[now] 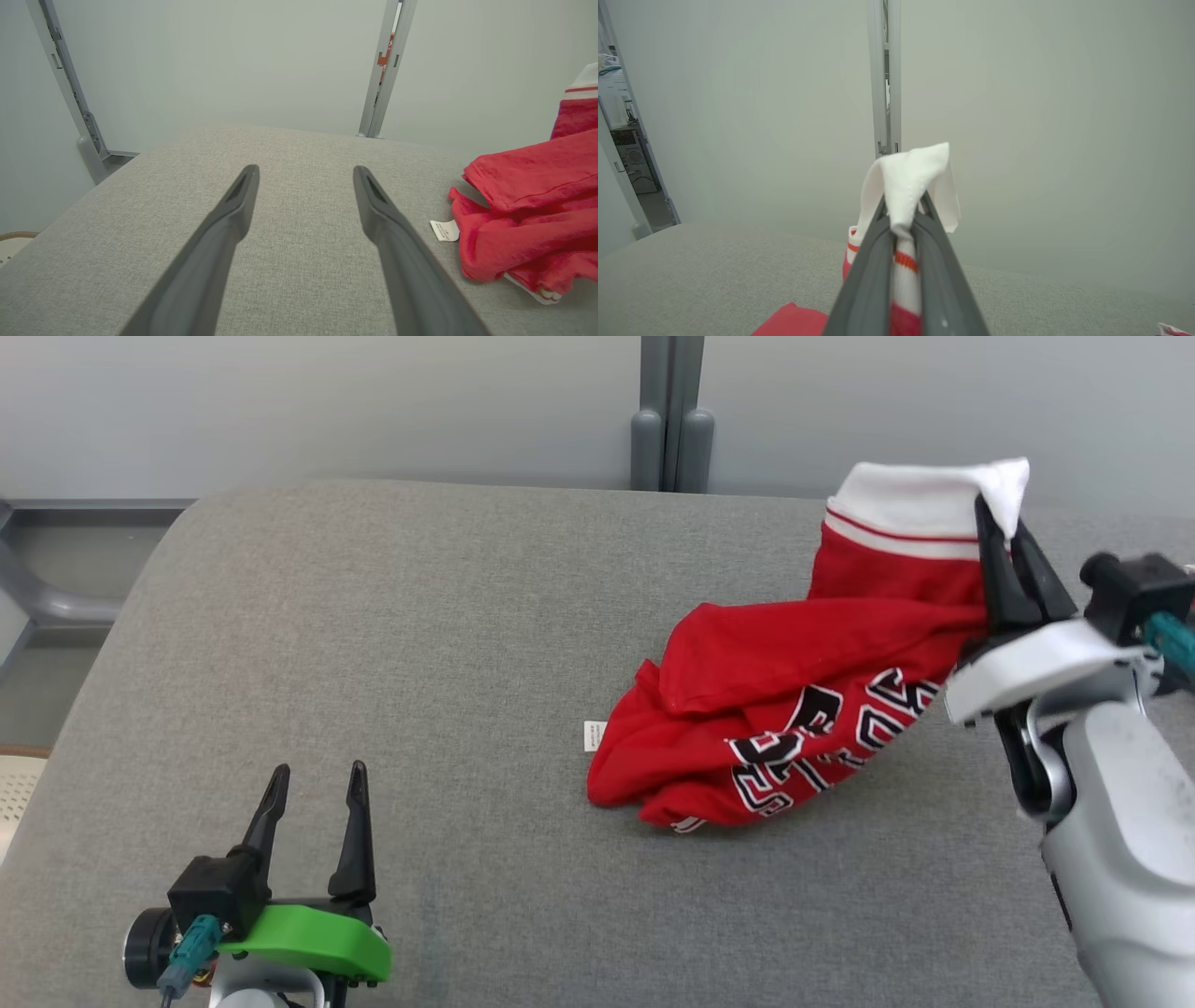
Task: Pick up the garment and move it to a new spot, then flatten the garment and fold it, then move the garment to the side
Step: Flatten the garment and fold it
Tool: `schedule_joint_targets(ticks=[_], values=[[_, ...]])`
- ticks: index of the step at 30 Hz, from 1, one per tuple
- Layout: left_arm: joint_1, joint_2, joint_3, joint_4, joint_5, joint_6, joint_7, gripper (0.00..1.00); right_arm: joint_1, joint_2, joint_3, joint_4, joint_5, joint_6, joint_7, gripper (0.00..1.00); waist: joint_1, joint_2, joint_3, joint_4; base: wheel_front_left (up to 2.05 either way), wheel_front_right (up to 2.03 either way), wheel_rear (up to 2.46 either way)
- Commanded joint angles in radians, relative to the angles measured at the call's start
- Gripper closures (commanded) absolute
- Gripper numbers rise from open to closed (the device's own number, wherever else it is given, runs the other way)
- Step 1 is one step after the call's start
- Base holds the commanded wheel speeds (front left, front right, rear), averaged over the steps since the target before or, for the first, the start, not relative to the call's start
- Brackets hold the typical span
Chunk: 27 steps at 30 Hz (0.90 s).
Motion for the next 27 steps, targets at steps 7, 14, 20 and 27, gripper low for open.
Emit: schedule_joint_targets(ticks=[7,14,20,27], values=[[0.039,-0.001,0.017,-0.011,0.001,0.000,0.000,0.00,0.309,0.052,-0.108,-0.178,-0.027,-0.001,-0.004,1.00,0.0000,-0.0001,-0.014,-0.056,0.00,0.00,0.00],[0.036,-0.003,0.006,-0.008,0.000,0.000,0.000,0.00,0.509,0.121,-0.228,-0.211,-0.005,-0.001,-0.004,1.00,0.0000,-0.0001,-0.018,-0.091,0.00,0.00,0.00],[0.042,-0.004,-0.006,-0.001,-0.003,0.000,0.000,0.00,0.581,0.164,-0.257,-0.190,-0.013,-0.001,-0.004,0.00,0.0000,-0.0001,-0.028,-0.109,0.00,0.00,0.00],[0.049,-0.004,-0.009,0.002,0.000,0.000,0.000,0.00,0.590,0.178,-0.297,-0.288,-0.047,-0.001,-0.004,0.00,0.0000,-0.0001,-0.041,-0.122,0.00,0.00,0.00]])
